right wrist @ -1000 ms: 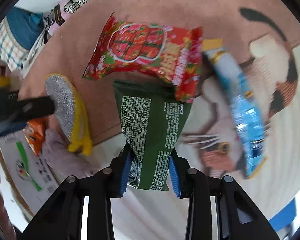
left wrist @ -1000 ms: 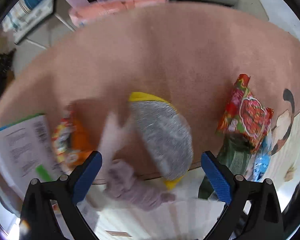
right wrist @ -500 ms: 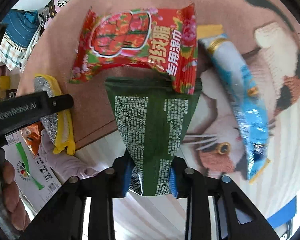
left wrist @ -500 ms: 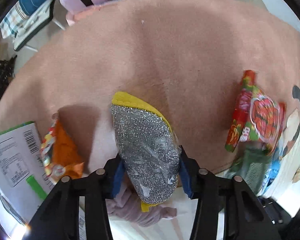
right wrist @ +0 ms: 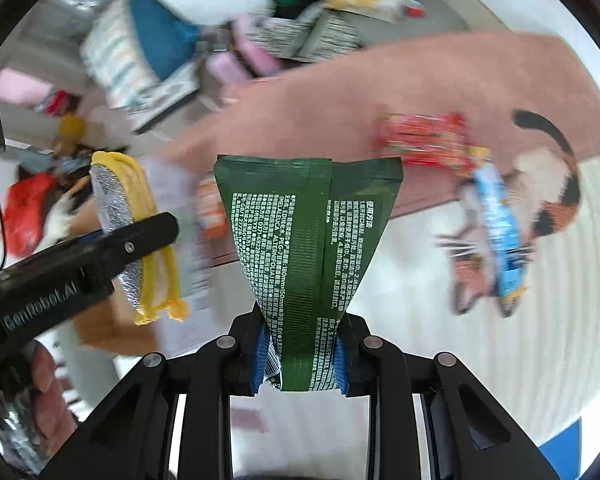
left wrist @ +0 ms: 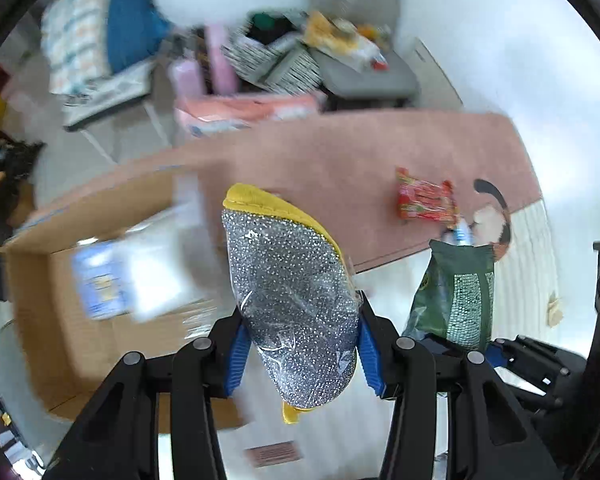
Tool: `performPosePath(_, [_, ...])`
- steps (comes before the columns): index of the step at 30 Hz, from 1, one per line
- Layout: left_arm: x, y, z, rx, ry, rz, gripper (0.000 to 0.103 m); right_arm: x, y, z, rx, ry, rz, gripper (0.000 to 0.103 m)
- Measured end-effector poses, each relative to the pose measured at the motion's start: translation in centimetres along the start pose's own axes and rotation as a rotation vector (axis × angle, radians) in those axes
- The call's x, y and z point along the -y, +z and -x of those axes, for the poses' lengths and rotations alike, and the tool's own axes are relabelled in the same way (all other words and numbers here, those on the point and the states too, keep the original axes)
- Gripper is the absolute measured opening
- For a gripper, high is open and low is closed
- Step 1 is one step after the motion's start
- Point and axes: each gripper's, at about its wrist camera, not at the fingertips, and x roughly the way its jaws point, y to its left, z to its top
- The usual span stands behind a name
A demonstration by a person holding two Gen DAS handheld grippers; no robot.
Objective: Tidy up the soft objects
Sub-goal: 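Lower both held bags into the box and open both tools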
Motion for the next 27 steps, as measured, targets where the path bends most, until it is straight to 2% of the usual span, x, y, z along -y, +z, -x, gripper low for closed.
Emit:
performPosePath(2, [-4.3,-1.8,2.5,0.027,0.019,0.041,0.044,-4.7,-1.4,0.0,0.001,0.024,0.058,0.028])
performPosePath(6, [-11.4,-3.8,5.0,0.039,0.063,0.109,0.044,-13.2,-3.0,-2.1,-0.028,0.03,0.152,0.028])
performPosePath(11, [-19.8,-4.7,3.4,0.004,0.158,0.18,0.044,-20.6,-3.9,-7.7,-0.098,-0.036,0.242,0.028])
performPosePath(17, [-26.0,-4.1,-1.7,-0.093,0.135,0.247,0.044,-24.2,-3.9,-14.1,-0.174,-0.131,0.258,0.028])
performPosePath(23, [-29.6,-2.0,-6.2,-0.175,0.107,0.288,0.044,-23.8,-2.3,-18.1,-0.225,-0.198,0.225,0.028])
performPosePath(27, [-30.3,-0.6,-8.6,-0.215,0.095,0.298,0.044,-23.1,-1.6,-20.2,-0.243,-0.23,0.195,0.028])
